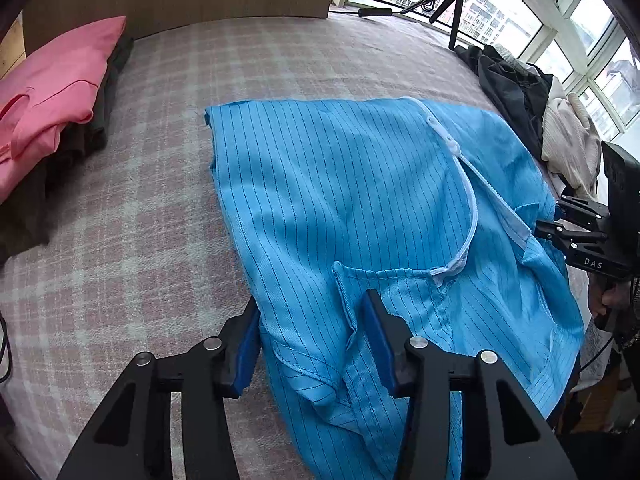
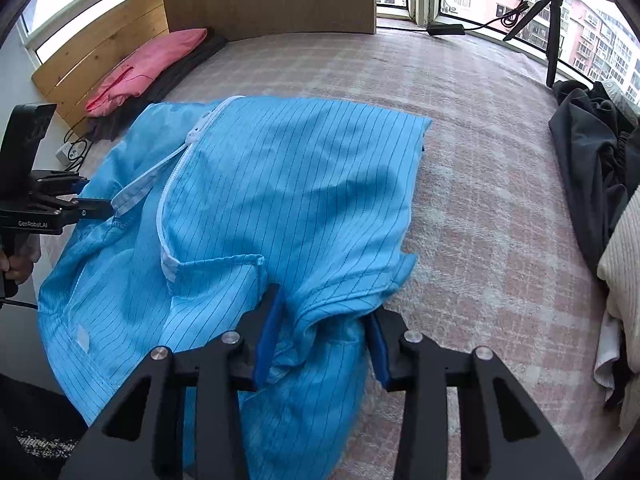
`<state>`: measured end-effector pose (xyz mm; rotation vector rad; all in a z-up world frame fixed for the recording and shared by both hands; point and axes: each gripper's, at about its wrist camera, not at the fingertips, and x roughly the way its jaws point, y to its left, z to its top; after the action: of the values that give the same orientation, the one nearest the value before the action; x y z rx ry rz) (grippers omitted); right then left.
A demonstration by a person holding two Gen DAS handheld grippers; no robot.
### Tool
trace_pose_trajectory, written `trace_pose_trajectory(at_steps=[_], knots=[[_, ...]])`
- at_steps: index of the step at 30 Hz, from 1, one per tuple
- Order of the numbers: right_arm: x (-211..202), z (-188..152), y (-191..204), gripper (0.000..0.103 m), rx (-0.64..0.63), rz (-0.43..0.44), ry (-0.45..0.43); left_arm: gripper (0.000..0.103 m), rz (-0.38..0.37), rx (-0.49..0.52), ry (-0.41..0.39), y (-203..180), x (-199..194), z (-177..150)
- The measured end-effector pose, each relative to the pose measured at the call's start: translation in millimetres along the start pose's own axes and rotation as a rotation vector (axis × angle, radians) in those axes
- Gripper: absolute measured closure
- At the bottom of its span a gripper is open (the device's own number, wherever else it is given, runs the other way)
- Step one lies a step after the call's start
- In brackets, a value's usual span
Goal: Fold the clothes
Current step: 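Lift the folded blue coat with both tools and carry it onto the black box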
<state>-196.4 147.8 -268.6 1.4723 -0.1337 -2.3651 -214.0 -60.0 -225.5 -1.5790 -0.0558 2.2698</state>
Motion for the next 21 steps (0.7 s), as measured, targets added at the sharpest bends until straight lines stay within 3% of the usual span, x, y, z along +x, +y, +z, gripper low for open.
trace_pose_trajectory(at_steps=[1,4,6,10,13,18,21], knots=[[-1,-1,-5,0.082,0.024,0.027,-0.006,0.077,-0.028,-0.022,-0.007,4,-1,-1],[-3,-3,-18,0.09,0.095,0.108,-0.025,0.088,-0.122,-0.102,-0.033,18,-2,-5],[-3,-5,-32,0.094,0.181,0.195,-0.032,0.093,-0.191,-0.182,-0.05,28,-3,-5],[-4,-14,-57,0.096,0.359,0.368,-0.069,0.096,-0.257,-0.281,-0.081,36,-10,-6],[-14,-13,-59,0.097,0.398,0.433,-0.12,0.096,-0.243,-0.247,-0.113,29,-26,-2],[-50,-2,-54,0.097,0.348,0.447,-0.174,0.096,-0.223,-0.176,-0.166,18,-59,4],[-59,5,-55,0.097,0.349,0.47,-0.173,0.097,-0.218,-0.182,-0.164,18,-62,8]])
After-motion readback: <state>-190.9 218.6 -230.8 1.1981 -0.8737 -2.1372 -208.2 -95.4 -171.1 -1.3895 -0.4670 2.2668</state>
